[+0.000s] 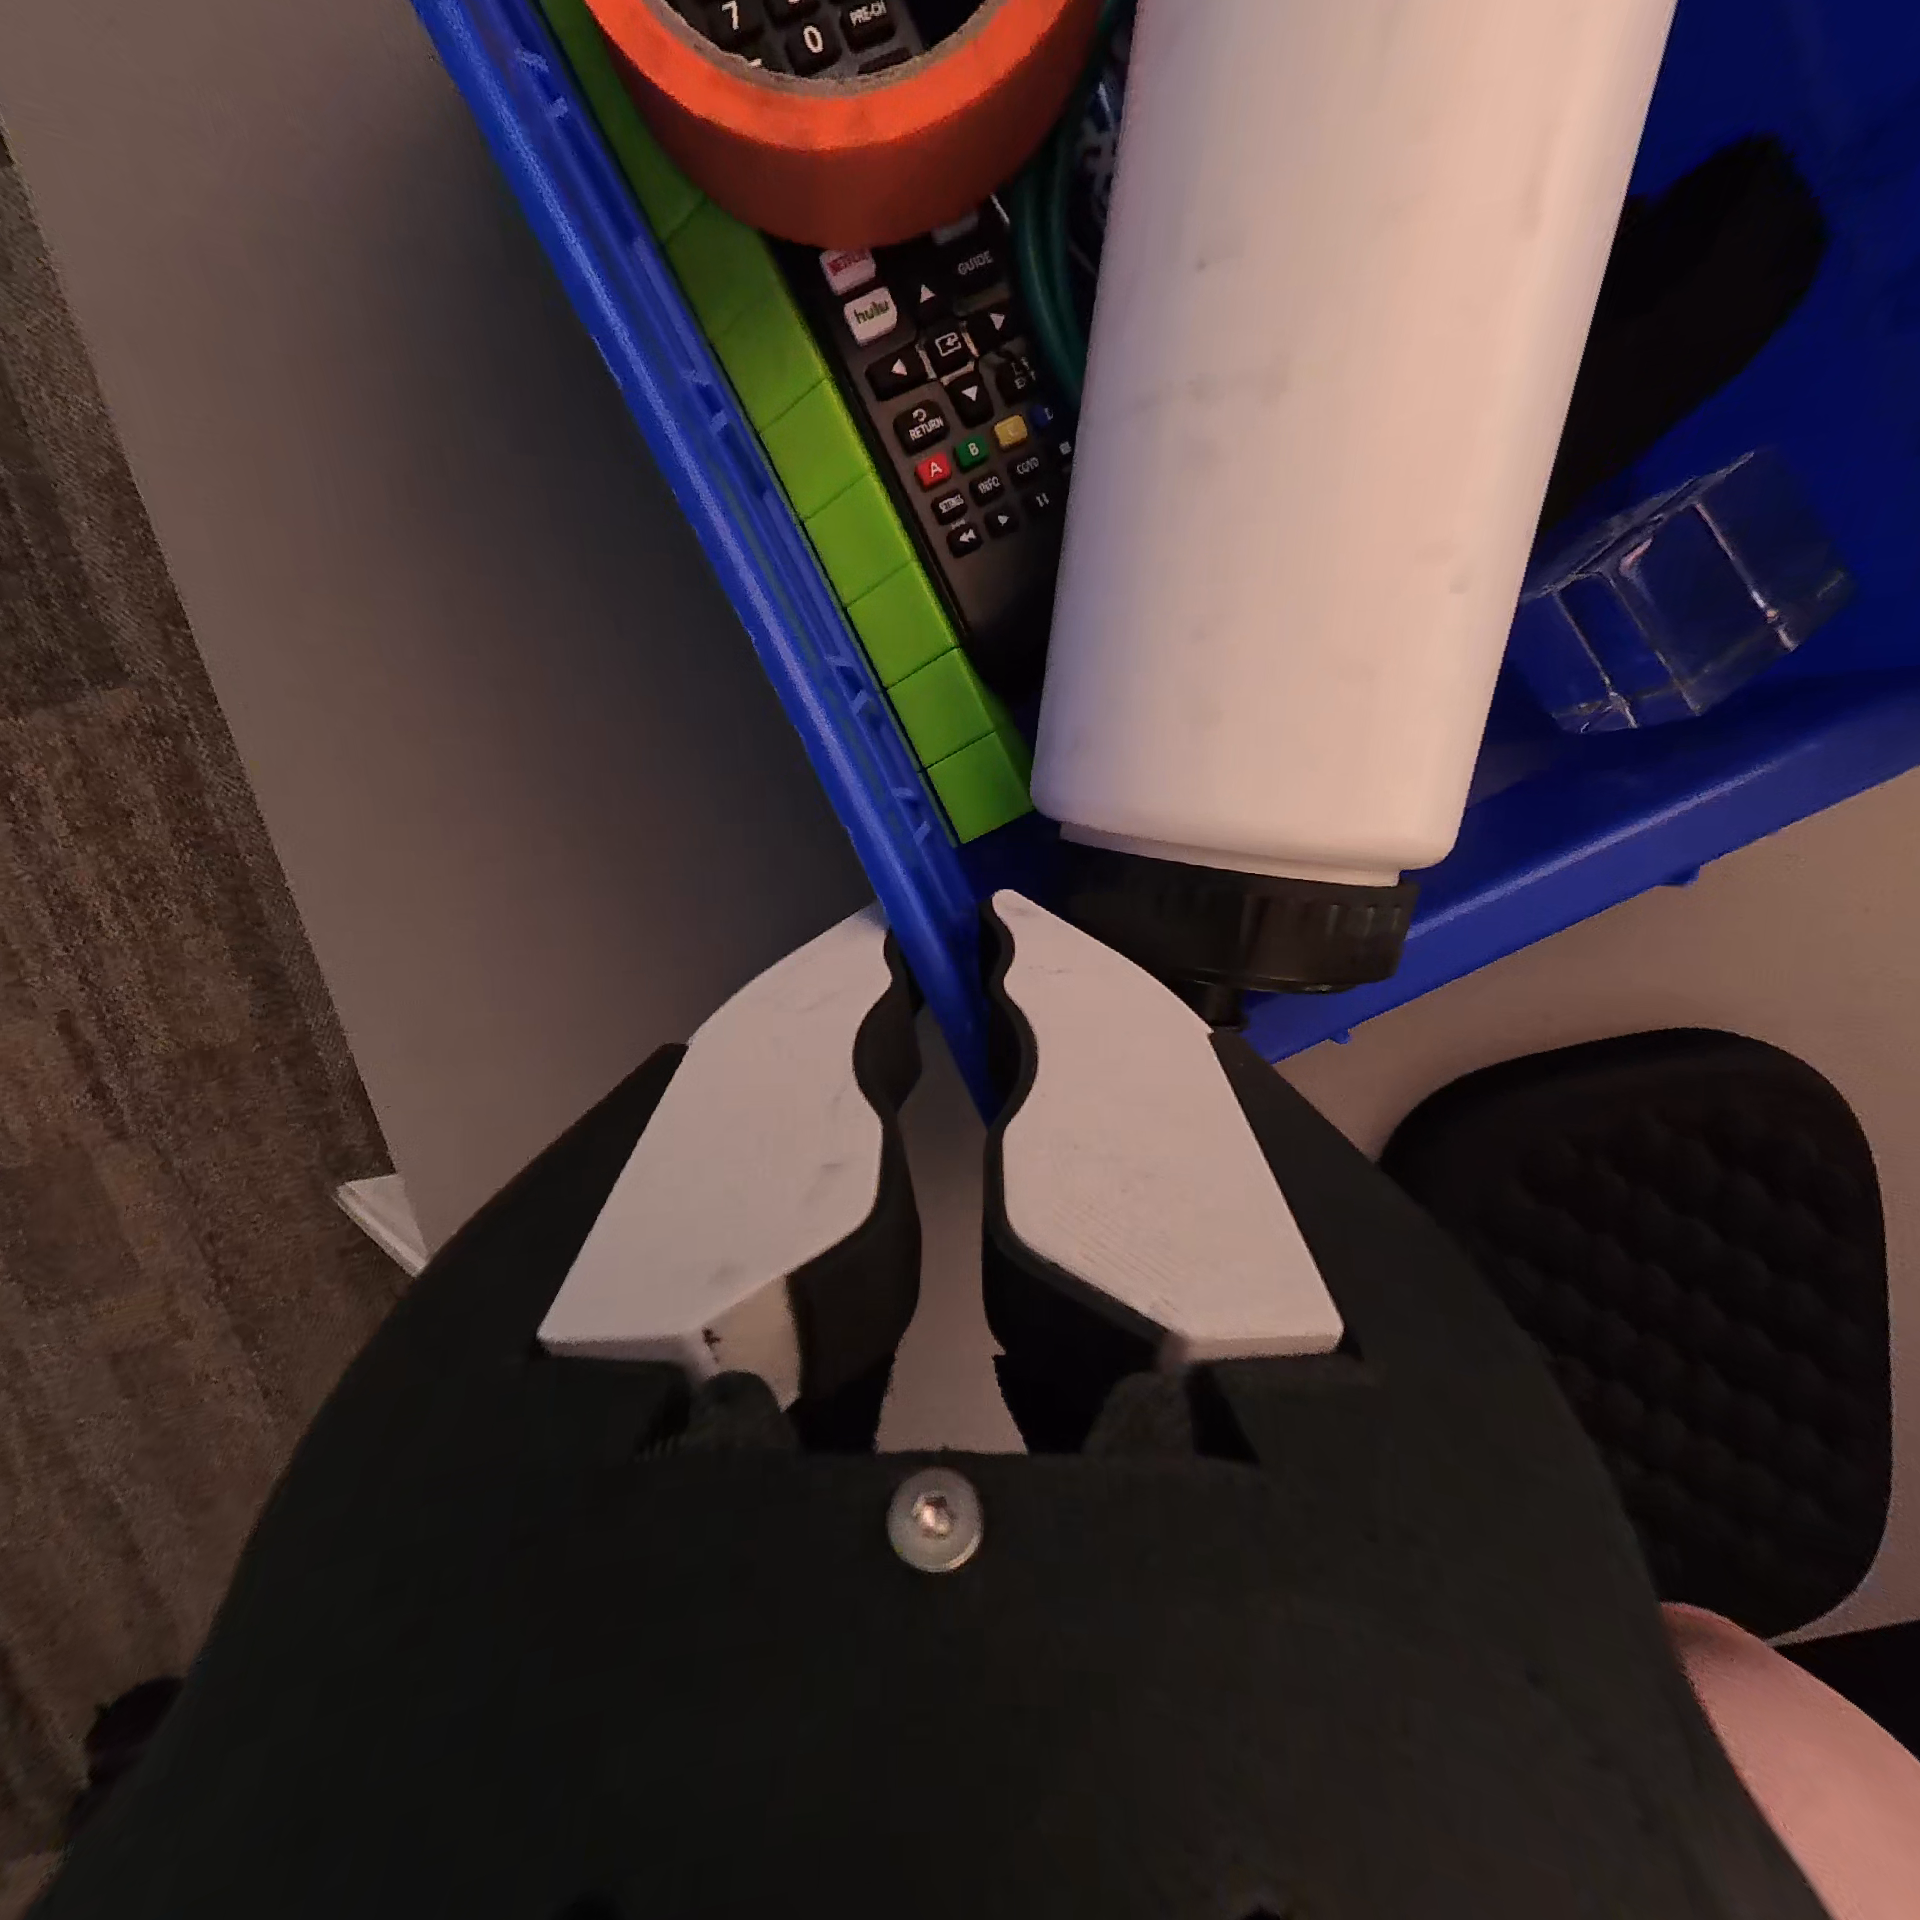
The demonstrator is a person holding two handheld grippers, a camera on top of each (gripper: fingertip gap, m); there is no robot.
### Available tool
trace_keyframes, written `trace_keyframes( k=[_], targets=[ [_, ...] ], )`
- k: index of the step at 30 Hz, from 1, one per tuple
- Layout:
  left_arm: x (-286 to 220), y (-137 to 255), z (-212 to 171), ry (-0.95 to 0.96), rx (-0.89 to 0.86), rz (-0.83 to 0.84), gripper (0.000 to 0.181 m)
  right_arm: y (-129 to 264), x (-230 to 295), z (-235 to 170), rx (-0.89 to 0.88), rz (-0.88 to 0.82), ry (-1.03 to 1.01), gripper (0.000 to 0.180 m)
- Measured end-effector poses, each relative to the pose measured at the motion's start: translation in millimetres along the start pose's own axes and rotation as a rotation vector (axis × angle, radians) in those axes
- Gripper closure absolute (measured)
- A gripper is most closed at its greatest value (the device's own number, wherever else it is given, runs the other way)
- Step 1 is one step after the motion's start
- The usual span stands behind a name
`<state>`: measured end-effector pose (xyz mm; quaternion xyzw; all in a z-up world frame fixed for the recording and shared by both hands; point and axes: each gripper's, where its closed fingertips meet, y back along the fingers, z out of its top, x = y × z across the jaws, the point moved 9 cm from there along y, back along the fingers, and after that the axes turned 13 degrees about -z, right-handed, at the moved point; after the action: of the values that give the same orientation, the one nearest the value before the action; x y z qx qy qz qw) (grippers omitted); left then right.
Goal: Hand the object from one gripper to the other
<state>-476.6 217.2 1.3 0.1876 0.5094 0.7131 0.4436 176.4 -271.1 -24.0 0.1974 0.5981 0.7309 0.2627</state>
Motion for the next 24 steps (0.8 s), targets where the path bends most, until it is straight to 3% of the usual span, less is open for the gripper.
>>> trace_keyframes(
  k=[11,24],
  targets=[
    [-12.5,-5.6,1.0,-0.137,-0.017,-0.073,0.172,2.0,4.7,-7.6,0.066,0.050,-0.037,0.169],
    [-18.1,-2.5,-5.6,-0.152,0.024,-0.074,0.171,2.4,-0.6,-7.0,0.064,0.023,-0.068,0.169]
  ],
)
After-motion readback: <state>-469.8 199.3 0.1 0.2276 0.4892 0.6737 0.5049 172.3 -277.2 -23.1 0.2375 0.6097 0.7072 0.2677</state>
